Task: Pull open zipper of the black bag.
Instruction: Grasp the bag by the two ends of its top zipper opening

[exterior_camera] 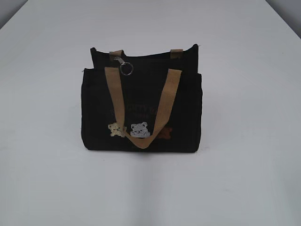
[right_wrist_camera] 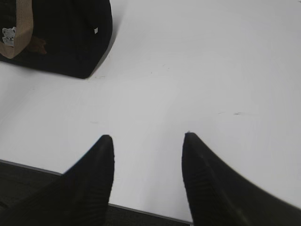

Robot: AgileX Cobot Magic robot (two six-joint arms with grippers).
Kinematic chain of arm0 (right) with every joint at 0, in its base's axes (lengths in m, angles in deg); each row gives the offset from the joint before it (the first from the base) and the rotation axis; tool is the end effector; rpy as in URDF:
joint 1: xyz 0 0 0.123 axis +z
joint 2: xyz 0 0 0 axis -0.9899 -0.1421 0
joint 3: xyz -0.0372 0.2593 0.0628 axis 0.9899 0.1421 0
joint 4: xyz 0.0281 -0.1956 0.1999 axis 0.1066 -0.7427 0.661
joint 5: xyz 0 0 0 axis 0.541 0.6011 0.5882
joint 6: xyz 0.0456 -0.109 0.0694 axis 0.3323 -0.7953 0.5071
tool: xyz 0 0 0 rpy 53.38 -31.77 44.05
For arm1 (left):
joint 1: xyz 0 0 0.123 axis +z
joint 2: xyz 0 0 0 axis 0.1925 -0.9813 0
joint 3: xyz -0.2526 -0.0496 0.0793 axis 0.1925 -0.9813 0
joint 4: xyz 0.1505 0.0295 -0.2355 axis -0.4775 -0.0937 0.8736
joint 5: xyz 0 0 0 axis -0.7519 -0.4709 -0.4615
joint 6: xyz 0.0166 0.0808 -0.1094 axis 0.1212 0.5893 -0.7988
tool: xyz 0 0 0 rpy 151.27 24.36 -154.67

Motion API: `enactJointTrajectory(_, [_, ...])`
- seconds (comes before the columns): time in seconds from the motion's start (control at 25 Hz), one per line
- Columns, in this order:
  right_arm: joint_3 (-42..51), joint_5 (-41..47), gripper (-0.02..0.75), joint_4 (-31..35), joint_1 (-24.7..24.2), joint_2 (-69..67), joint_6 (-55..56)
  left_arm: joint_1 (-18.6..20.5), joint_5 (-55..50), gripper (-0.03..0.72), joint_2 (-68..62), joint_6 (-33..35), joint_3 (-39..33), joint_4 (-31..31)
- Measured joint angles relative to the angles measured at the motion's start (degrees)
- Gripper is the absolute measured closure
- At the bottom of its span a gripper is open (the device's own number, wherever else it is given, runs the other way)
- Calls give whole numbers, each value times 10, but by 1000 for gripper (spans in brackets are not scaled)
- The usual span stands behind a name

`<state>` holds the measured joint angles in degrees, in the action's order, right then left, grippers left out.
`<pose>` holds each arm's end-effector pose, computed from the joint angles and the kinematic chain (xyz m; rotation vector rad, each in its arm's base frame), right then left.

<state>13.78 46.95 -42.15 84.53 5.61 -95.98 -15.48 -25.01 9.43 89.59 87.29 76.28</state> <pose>0.0742 0.0236 0.2630 -0.2651 2.0629 0.1071 0.0719 -0.0155 0.2813 0.1941 1.9956 -0.0767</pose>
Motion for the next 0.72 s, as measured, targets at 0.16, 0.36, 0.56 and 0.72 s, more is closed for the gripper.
enactJointTrajectory(0.16, [0, 0, 366, 0, 0, 0, 0, 0, 0, 452, 0, 0, 0, 0])
enactJointTrajectory(0.36, [0, 0, 366, 0, 0, 0, 0, 0, 0, 452, 0, 0, 0, 0])
enactJointTrajectory(0.56, [0, 0, 366, 0, 0, 0, 0, 0, 0, 452, 0, 0, 0, 0])
enactJointTrajectory(0.72, [0, 0, 366, 0, 0, 0, 0, 0, 0, 452, 0, 0, 0, 0])
